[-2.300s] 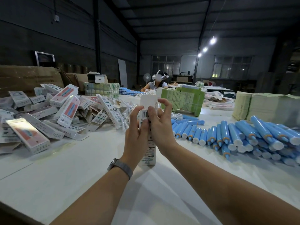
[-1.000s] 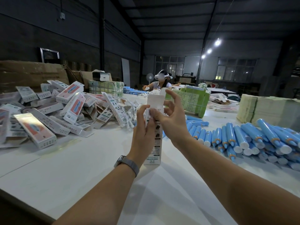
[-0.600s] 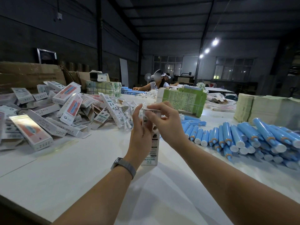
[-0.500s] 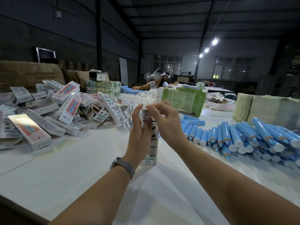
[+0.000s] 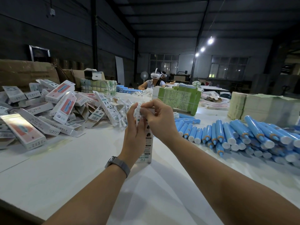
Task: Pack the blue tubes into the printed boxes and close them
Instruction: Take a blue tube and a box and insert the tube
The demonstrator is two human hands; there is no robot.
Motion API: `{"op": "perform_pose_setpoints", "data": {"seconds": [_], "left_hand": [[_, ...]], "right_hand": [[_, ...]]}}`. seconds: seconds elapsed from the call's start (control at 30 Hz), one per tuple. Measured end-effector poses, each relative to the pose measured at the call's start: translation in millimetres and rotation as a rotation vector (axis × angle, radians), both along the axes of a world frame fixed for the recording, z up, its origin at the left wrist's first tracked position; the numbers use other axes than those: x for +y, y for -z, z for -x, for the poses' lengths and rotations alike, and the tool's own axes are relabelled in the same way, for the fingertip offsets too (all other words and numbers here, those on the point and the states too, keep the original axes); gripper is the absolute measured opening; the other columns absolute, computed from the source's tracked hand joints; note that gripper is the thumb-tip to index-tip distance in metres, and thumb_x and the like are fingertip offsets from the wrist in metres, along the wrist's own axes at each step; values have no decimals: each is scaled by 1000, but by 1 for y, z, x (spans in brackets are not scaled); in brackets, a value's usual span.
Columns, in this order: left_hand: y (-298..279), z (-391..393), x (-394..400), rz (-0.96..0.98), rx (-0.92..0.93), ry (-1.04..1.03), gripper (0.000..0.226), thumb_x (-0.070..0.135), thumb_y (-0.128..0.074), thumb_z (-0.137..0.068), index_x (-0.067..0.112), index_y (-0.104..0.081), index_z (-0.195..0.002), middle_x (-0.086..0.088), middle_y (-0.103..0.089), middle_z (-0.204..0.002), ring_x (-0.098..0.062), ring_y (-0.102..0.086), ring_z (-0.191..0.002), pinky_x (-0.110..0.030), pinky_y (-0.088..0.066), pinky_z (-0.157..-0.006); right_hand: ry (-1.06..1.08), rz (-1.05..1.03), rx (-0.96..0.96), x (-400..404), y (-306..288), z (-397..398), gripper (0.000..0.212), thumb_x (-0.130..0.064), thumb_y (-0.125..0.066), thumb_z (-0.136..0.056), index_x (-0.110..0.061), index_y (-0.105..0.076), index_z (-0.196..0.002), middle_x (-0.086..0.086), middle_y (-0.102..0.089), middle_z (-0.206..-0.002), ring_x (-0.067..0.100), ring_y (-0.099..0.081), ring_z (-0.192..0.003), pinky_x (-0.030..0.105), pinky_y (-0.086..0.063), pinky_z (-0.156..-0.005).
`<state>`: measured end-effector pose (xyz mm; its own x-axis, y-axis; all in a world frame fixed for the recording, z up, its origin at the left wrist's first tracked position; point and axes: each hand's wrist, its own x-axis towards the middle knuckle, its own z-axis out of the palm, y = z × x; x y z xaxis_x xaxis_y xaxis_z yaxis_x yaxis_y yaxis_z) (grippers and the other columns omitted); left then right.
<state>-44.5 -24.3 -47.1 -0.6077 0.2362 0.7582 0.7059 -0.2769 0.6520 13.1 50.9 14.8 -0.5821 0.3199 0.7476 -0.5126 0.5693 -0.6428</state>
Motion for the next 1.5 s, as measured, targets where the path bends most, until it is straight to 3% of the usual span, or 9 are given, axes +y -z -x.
{"op": "perform_pose_setpoints", "data": {"seconds": [0.07,0.2,0.37,0.6,0.7,0.8,0.97,1.3,1.5], "left_hand": [[0,0,0,-1,5,-14,42,40,-32,-102,72,-26,-129,41,-60,-112,2,-67,-97,-25,-59,-77],[4,4,3,-15,-29,-11,39,42,-34,-101,64,-30,-133,22,-68,-109,-11,-70,-93,-46,-59,-81],[5,5,3,-36,-7,-3,38,55,-34,-95,66,-29,-132,26,-68,-103,-5,-68,-84,-32,-54,-71],[7,9,5,-40,5,-9,39,55,-35,-94,69,-29,-130,25,-68,-98,-3,-65,-74,-35,-51,-66],[7,9,5,-27,25,-29,39,46,-34,-100,69,-26,-131,28,-67,-99,-1,-66,-76,-29,-52,-65],[7,7,4,-13,45,-35,48,33,-35,-104,70,-24,-132,36,-64,-109,3,-67,-91,-21,-56,-71],[5,4,2,-16,36,-27,48,31,-34,-104,65,-25,-137,33,-63,-116,-5,-67,-101,-25,-56,-77],[3,-1,-2,-13,-2,7,45,39,-35,-101,71,-27,-132,33,-64,-114,-3,-66,-95,-48,-57,-84],[1,-2,-3,12,18,10,51,31,-33,-103,70,-25,-134,40,-60,-113,8,-63,-96,-37,-55,-84]], "right_hand": [[11,-5,0,-1,0,1,7,-1,-70,-86,-8,-71,-85,0,-66,-86,17,-65,-84,43,-55,-83],[-2,-4,-3,2,1,-1,7,-2,-70,-87,-9,-70,-86,2,-66,-87,17,-65,-84,38,-56,-82],[-12,8,29,-2,5,-1,8,2,-67,-87,-5,-71,-88,0,-71,-91,14,-67,-86,31,-56,-81],[-35,51,38,-4,6,-1,10,-1,-65,-89,-9,-71,-88,-1,-73,-84,15,-68,-78,27,-57,-74],[-32,41,41,-6,7,0,10,-4,-63,-92,-11,-69,-90,-5,-70,-81,10,-65,-76,24,-52,-70],[-44,72,54,-10,9,2,14,-6,-59,-95,-17,-65,-89,-7,-66,-80,7,-62,-75,20,-48,-69],[-74,78,50,-9,4,5,16,-6,-56,-97,-17,-62,-87,-10,-61,-75,8,-57,-70,24,-46,-68],[-56,-12,-43,-2,-9,0,19,-5,-59,-95,-19,-64,-84,-7,-65,-80,12,-62,-79,35,-51,-80],[-58,6,-54,-4,-7,-1,13,-5,-60,-95,-11,-65,-85,-4,-63,-77,10,-59,-73,27,-49,-72]]}}
